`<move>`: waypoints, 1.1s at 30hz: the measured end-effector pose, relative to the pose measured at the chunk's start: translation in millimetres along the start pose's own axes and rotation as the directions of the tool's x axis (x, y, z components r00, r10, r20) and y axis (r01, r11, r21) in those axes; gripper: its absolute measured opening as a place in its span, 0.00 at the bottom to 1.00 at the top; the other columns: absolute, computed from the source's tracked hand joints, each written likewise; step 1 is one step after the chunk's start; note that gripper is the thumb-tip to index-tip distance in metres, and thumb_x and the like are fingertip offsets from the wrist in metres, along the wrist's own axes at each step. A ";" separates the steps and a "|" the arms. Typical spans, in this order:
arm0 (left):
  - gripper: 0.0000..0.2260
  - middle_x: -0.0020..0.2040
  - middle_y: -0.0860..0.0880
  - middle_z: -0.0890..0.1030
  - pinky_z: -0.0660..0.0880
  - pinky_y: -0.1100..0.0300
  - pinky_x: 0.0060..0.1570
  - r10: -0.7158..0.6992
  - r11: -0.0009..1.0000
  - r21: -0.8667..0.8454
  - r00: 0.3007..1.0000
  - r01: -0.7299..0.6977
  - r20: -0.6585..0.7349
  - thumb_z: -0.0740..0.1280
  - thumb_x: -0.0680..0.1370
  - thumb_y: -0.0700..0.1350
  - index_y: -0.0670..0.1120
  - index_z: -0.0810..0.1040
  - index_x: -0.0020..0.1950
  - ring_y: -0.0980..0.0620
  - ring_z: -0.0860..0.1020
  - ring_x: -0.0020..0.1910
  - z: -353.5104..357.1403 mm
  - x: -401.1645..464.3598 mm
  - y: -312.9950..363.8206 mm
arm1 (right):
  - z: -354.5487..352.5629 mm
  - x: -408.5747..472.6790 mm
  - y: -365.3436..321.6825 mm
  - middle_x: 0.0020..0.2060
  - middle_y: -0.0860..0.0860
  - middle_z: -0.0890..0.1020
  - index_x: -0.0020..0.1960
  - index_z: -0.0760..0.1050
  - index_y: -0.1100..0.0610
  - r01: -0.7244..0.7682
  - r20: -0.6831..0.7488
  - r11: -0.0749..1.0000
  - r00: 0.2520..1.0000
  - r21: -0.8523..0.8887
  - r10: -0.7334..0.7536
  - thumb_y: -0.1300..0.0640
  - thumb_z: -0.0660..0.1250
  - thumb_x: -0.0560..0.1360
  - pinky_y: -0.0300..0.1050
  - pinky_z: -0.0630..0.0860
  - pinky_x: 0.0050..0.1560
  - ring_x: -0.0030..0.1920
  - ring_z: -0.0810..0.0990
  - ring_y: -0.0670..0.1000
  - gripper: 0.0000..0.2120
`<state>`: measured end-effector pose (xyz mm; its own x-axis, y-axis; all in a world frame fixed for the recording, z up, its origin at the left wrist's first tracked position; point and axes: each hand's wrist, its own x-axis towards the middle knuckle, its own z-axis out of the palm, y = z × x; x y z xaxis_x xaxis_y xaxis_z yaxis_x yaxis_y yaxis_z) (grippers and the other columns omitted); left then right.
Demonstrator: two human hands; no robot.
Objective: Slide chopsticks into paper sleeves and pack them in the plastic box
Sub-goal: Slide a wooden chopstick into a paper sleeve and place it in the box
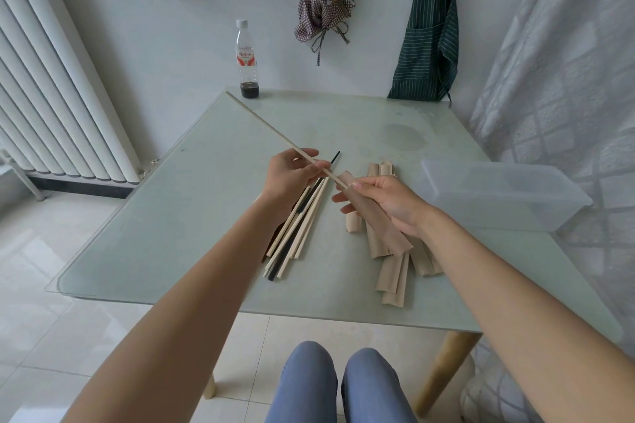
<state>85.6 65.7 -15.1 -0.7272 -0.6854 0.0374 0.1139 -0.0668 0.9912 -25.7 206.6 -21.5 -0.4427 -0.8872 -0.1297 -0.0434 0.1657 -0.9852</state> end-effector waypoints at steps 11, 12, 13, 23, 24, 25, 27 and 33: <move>0.11 0.42 0.46 0.82 0.76 0.55 0.57 0.008 1.000 -0.018 0.999 -0.007 0.041 0.61 0.78 0.30 0.36 0.71 0.60 0.51 0.82 0.43 3.0 -2.5 4.9 | 4.5 -5.0 -6.5 0.46 0.52 0.83 0.55 0.77 0.62 0.026 0.018 0.999 0.999 0.018 -0.027 0.60 0.55 0.81 0.31 0.75 0.37 0.38 0.83 0.46 0.13; 0.11 0.42 0.46 0.82 0.76 0.55 0.56 0.020 1.000 -0.004 0.999 -0.020 0.051 0.60 0.78 0.30 0.36 0.71 0.60 0.52 0.82 0.42 2.4 -2.7 4.9 | 4.3 -5.5 -6.8 0.45 0.52 0.84 0.54 0.77 0.61 0.023 0.018 0.999 1.000 0.036 -0.024 0.61 0.55 0.81 0.32 0.75 0.38 0.38 0.84 0.46 0.12; 0.11 0.42 0.47 0.82 0.76 0.57 0.55 0.036 0.999 0.015 0.997 -0.036 0.062 0.60 0.78 0.30 0.37 0.71 0.60 0.54 0.82 0.42 1.8 -3.0 5.1 | 4.1 -6.0 -6.9 0.44 0.51 0.84 0.53 0.78 0.60 0.019 0.019 0.999 1.000 0.043 -0.020 0.60 0.56 0.81 0.32 0.76 0.39 0.39 0.84 0.47 0.12; 0.09 0.37 0.51 0.83 0.78 0.63 0.47 0.080 0.997 0.009 0.996 -0.080 0.042 0.60 0.78 0.30 0.38 0.71 0.57 0.55 0.82 0.39 0.1 -4.6 5.2 | 8.4 -6.5 -7.5 0.49 0.51 0.83 0.52 0.77 0.57 0.028 0.009 1.000 1.000 0.013 -0.028 0.59 0.57 0.80 0.35 0.77 0.47 0.42 0.83 0.47 0.10; 0.10 0.38 0.50 0.83 0.78 0.62 0.47 0.066 0.998 0.002 0.996 -0.066 0.055 0.60 0.78 0.29 0.37 0.71 0.57 0.54 0.82 0.39 -0.8 -5.1 6.4 | 9.6 -7.0 -8.0 0.48 0.52 0.83 0.51 0.77 0.58 0.037 0.003 0.999 0.999 0.003 -0.037 0.60 0.58 0.80 0.35 0.77 0.45 0.41 0.84 0.46 0.09; 0.10 0.39 0.48 0.83 0.78 0.62 0.48 0.052 0.999 -0.007 0.996 -0.052 0.067 0.60 0.78 0.29 0.37 0.71 0.57 0.53 0.82 0.40 -1.0 -6.2 8.0 | 10.7 -7.5 -9.1 0.47 0.53 0.83 0.50 0.76 0.60 0.048 -0.006 0.999 0.999 -0.008 -0.048 0.62 0.58 0.80 0.34 0.77 0.43 0.40 0.84 0.44 0.08; 0.10 0.41 0.45 0.82 0.78 0.62 0.48 0.033 0.999 -0.040 0.997 -0.031 0.066 0.61 0.77 0.29 0.36 0.71 0.58 0.51 0.81 0.41 -0.2 -8.8 10.5 | 12.0 -7.7 -11.1 0.44 0.55 0.82 0.50 0.74 0.64 0.067 -0.039 0.997 0.997 -0.030 -0.068 0.64 0.58 0.80 0.32 0.76 0.38 0.37 0.84 0.43 0.06; 0.08 0.40 0.42 0.81 0.80 0.61 0.46 0.023 0.994 -0.103 0.999 -0.026 -0.035 0.66 0.75 0.30 0.36 0.72 0.53 0.51 0.82 0.37 5.5 -7.7 11.0 | 13.4 -5.1 -11.0 0.47 0.62 0.82 0.48 0.75 0.67 0.134 -0.213 0.986 0.965 -0.102 -0.153 0.66 0.64 0.76 0.34 0.78 0.39 0.33 0.82 0.46 0.04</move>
<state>88.7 74.2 -3.8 -0.7006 -0.7114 0.0555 0.2021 -0.1231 0.9716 -11.1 203.5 -11.4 -0.6110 -0.7901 0.0497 -0.1938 0.0884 -0.9770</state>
